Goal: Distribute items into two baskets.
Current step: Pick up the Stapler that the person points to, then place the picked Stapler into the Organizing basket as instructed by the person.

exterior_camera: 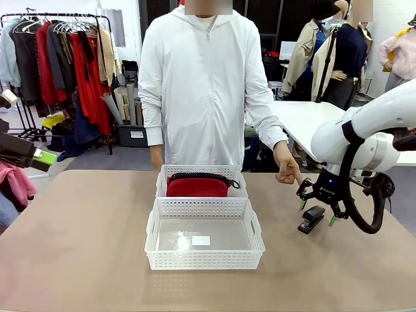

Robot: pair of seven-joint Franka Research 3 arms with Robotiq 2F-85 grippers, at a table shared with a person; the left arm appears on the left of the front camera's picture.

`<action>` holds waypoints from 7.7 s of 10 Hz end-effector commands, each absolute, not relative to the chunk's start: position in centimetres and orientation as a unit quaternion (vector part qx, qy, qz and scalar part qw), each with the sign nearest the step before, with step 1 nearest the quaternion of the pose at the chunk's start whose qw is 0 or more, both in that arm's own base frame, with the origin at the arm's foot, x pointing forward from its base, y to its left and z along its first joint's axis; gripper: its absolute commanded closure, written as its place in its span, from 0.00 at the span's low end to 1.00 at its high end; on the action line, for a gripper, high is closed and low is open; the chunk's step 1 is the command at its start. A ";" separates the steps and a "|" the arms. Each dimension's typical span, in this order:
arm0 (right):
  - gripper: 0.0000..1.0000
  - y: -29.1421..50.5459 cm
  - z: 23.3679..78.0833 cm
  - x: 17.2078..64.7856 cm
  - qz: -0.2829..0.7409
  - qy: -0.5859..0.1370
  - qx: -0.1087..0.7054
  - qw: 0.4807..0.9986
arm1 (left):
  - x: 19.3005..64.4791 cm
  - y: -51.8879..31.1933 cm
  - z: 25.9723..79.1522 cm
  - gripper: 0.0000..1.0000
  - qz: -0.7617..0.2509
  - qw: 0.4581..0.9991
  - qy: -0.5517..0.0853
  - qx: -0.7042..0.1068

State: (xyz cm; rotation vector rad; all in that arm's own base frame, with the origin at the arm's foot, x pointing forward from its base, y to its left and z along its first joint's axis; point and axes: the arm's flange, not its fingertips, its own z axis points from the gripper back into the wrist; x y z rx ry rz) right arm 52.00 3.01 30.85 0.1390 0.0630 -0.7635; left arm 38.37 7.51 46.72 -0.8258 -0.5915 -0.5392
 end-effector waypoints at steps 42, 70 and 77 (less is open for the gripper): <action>1.00 8.5 50.8 43.5 0.217 0.064 0.019 0.974 | 38.3 7.5 46.8 0.00 -0.253 0.836 -0.281 -0.396; 1.00 9.7 56.6 40.1 0.303 0.034 0.013 0.952 | 38.3 7.5 46.8 0.00 -0.253 0.836 -0.281 -0.396; 1.00 15.3 54.7 40.0 0.379 0.027 0.009 0.925 | 38.3 7.5 46.8 0.00 -0.253 0.836 -0.281 -0.396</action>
